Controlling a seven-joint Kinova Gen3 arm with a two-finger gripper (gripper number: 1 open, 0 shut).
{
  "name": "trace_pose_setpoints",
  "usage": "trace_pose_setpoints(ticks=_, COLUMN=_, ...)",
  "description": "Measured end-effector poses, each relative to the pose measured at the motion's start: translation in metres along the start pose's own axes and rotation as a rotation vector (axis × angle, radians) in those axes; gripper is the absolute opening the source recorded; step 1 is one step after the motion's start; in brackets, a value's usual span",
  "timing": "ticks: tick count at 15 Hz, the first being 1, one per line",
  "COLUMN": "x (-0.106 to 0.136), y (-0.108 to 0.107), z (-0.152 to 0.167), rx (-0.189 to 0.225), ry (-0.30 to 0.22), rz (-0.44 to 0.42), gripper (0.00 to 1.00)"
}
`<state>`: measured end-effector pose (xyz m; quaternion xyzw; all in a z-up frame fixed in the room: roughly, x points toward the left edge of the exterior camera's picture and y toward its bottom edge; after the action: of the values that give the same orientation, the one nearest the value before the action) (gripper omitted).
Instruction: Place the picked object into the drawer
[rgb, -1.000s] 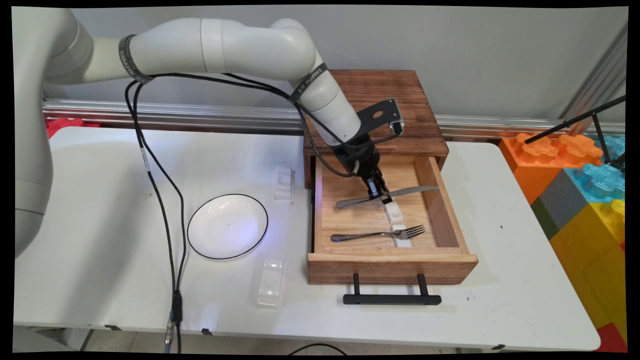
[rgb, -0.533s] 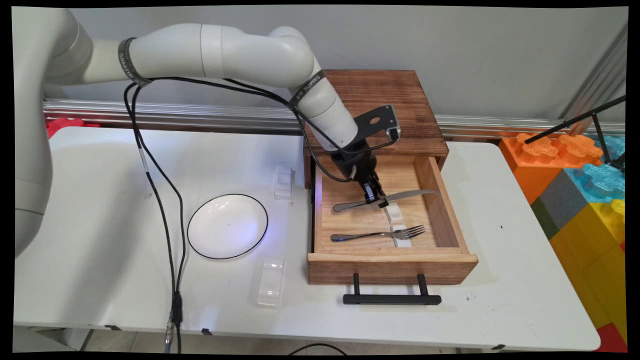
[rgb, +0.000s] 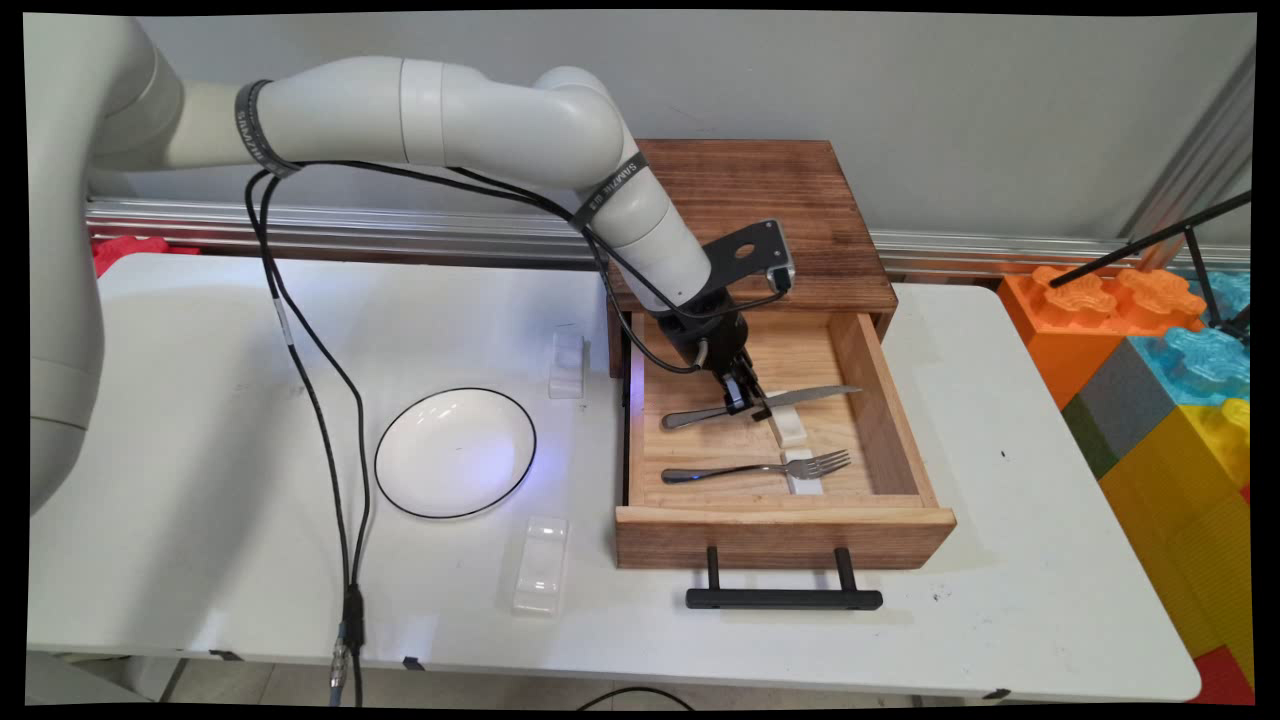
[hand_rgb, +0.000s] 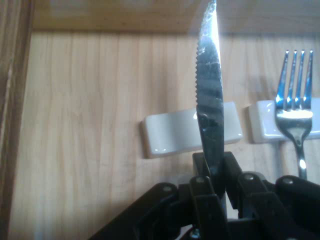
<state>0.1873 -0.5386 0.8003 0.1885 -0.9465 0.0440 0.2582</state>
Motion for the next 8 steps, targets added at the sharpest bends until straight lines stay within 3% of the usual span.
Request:
trace_pose_setpoints(ticks=7, x=-0.0075, y=0.0003, z=0.0064, rx=0.0, ry=0.0, rz=-0.009, gripper=0.0)
trace_pose_setpoints(ticks=8, x=-0.0079, y=0.0005, z=0.0069, rx=-0.002, ry=0.0, rz=-0.006, gripper=1.0)
